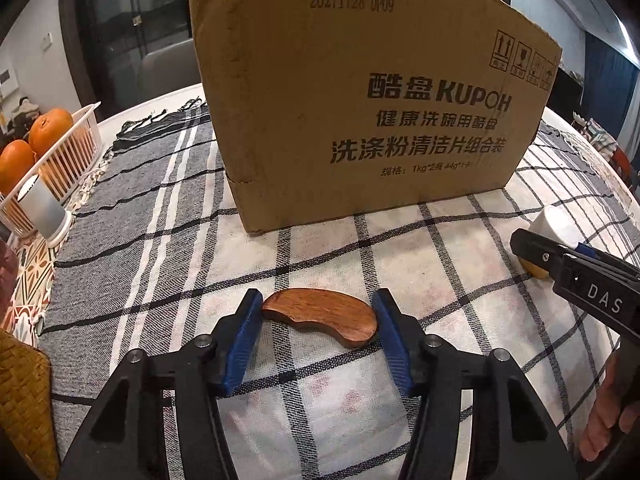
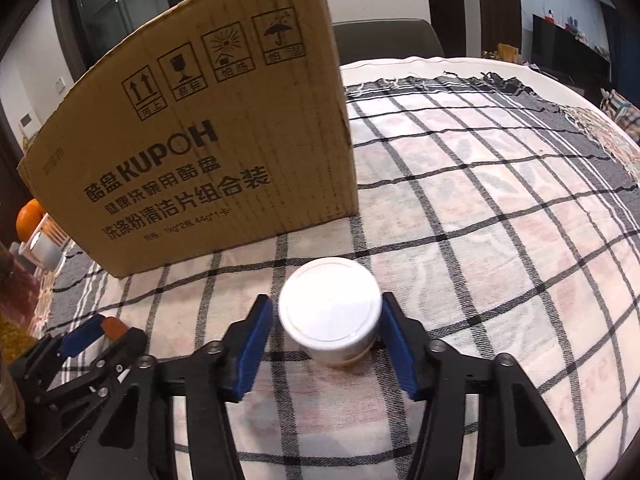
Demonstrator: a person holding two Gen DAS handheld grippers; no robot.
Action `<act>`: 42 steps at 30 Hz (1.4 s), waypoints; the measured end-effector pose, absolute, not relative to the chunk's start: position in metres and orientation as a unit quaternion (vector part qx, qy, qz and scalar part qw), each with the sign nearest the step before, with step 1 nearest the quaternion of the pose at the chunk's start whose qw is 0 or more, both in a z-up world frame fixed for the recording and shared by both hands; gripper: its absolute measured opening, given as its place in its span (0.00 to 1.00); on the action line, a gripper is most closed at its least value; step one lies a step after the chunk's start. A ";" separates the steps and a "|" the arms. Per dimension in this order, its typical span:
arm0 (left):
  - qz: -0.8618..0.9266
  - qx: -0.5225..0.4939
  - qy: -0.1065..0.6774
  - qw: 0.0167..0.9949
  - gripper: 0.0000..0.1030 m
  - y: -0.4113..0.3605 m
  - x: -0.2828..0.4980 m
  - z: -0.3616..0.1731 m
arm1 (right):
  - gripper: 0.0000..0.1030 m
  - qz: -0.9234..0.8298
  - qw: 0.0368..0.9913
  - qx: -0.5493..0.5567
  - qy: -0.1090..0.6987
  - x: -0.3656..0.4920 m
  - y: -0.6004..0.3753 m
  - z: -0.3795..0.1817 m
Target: Organize rigid objects
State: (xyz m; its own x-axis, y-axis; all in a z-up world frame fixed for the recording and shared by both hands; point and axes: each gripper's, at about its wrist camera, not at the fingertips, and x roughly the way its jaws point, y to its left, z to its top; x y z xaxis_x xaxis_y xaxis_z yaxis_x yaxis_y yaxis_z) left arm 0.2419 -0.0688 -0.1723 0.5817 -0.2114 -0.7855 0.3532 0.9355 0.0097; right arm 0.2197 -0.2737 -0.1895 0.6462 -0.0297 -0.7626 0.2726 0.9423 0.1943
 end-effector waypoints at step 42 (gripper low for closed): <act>-0.132 0.012 0.345 0.929 0.54 -0.062 0.169 -0.063 | 0.41 -0.026 0.930 0.137 0.340 0.152 -0.266 -0.100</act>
State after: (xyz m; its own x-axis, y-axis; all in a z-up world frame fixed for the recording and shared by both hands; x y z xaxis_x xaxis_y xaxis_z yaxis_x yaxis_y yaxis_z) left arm 0.1689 -0.0618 -0.0631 0.7271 -0.2377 -0.6441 0.2542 0.9647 -0.0690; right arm 0.1515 -0.2657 -0.1004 0.7672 0.0444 -0.6398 0.1413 0.9614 0.2362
